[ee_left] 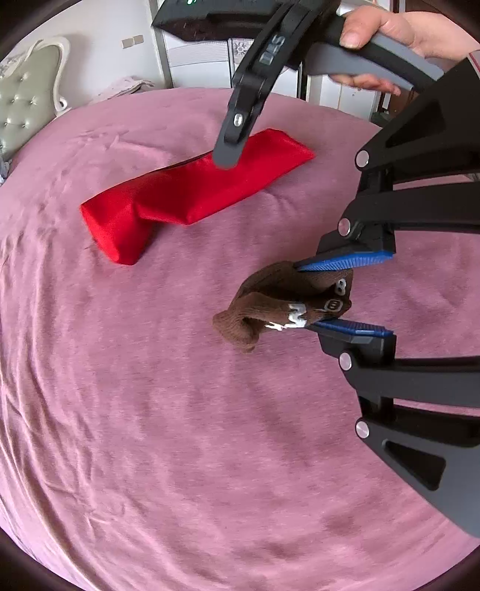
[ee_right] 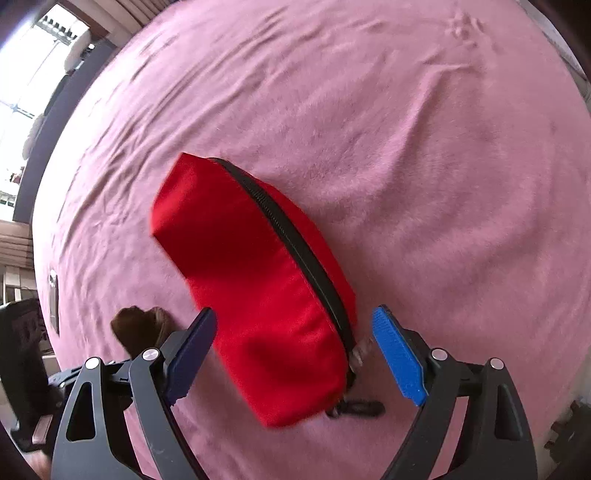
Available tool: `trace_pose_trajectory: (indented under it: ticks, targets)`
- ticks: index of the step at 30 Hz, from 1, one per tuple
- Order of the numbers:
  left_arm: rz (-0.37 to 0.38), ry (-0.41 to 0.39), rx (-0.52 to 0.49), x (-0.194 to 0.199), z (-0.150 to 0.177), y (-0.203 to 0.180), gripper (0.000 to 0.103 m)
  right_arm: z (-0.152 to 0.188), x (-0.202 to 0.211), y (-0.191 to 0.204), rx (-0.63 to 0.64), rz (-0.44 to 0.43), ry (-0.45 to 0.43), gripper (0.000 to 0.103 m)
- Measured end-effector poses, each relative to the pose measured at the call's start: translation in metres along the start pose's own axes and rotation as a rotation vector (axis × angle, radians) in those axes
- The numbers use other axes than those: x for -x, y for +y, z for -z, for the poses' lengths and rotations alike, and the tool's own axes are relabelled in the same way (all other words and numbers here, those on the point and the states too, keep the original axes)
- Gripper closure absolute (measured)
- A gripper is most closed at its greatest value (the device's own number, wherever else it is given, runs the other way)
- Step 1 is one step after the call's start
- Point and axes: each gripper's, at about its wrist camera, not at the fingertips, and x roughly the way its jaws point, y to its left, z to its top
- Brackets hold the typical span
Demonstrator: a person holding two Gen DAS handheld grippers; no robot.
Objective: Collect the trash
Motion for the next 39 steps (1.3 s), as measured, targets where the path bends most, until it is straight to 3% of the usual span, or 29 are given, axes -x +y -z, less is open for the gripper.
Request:
trace_pose_trajectory:
  ticks: [4,6,8,11,13,24,39]
  targets:
    - [0.003,0.007,0.001,-0.005,-0.003,0.001,0.078,-0.003,-0.021,0.004,-0.031,0.016,0.067,0.028]
    - [0.002,0.015,-0.002,-0.007,-0.003,0.001,0.078,0.002,-0.021,0.007,-0.009,0.052,0.052,0.039]
    - [-0.001,0.02,-0.006,-0.007,0.001,0.003,0.078,0.009,-0.019,0.008,0.001,0.063,0.046,0.059]
    - [-0.011,0.03,-0.013,-0.01,0.007,0.001,0.078,0.023,-0.011,-0.002,-0.047,-0.01,0.049,0.076]
    - [-0.019,0.039,-0.018,-0.012,0.012,0.0,0.079,0.036,-0.006,-0.007,-0.073,-0.042,0.047,0.08]
    - [-0.015,0.1,-0.136,0.001,0.072,-0.032,0.08,0.151,0.046,-0.022,-0.169,-0.073,-0.009,0.085]
    - [0.032,0.233,-0.36,0.01,0.202,-0.104,0.08,0.316,0.114,-0.055,-0.416,-0.069,-0.092,0.085]
